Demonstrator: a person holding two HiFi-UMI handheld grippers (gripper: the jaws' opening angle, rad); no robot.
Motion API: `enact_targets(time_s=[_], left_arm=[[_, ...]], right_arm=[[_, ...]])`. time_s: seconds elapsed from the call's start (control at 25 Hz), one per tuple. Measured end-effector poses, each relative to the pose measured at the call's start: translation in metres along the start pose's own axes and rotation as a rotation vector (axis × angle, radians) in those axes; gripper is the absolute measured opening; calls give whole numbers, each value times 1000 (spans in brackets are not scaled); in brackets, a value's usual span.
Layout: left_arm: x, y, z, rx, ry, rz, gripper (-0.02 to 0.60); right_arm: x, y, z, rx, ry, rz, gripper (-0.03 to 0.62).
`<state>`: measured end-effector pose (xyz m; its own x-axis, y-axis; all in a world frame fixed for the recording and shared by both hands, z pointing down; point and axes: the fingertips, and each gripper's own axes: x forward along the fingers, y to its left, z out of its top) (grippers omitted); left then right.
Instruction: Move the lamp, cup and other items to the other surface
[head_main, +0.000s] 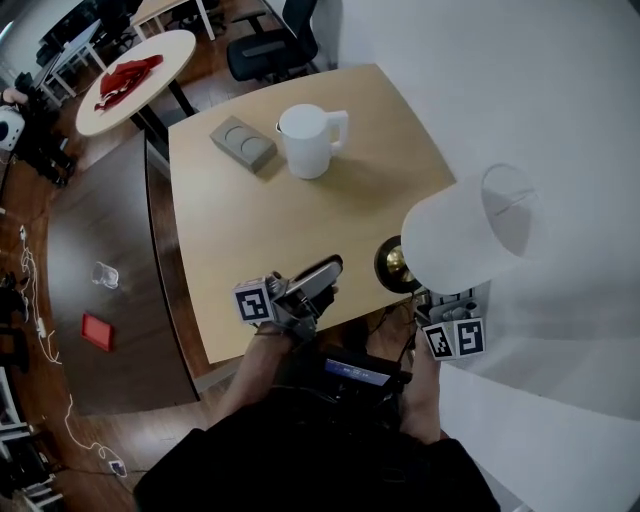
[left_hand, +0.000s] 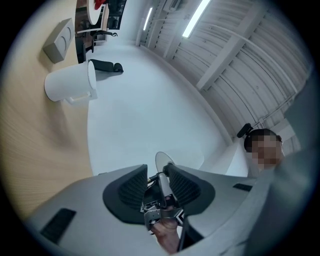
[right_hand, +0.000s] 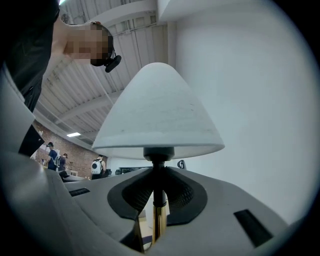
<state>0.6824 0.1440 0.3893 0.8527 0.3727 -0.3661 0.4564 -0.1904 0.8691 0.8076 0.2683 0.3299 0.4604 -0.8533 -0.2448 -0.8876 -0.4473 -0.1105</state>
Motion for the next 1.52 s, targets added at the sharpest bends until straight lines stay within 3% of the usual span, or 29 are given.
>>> enact_targets(time_s=[0.32,0.72,1.36,1.52], left_arm=[[43,12,-20,40,-60,51,138],[60,24,-31,92,-121,107,138],[45,81,42,14,-153,109,138],[40,117,81,-6,-156,120,138]], right_arm=[[12,-52,-17,59,22,81,80],[23,-72,-41,115,47,170,78],[97,-77,-113,107,145,121,80],[140,-82,-152,109,177,105,80]])
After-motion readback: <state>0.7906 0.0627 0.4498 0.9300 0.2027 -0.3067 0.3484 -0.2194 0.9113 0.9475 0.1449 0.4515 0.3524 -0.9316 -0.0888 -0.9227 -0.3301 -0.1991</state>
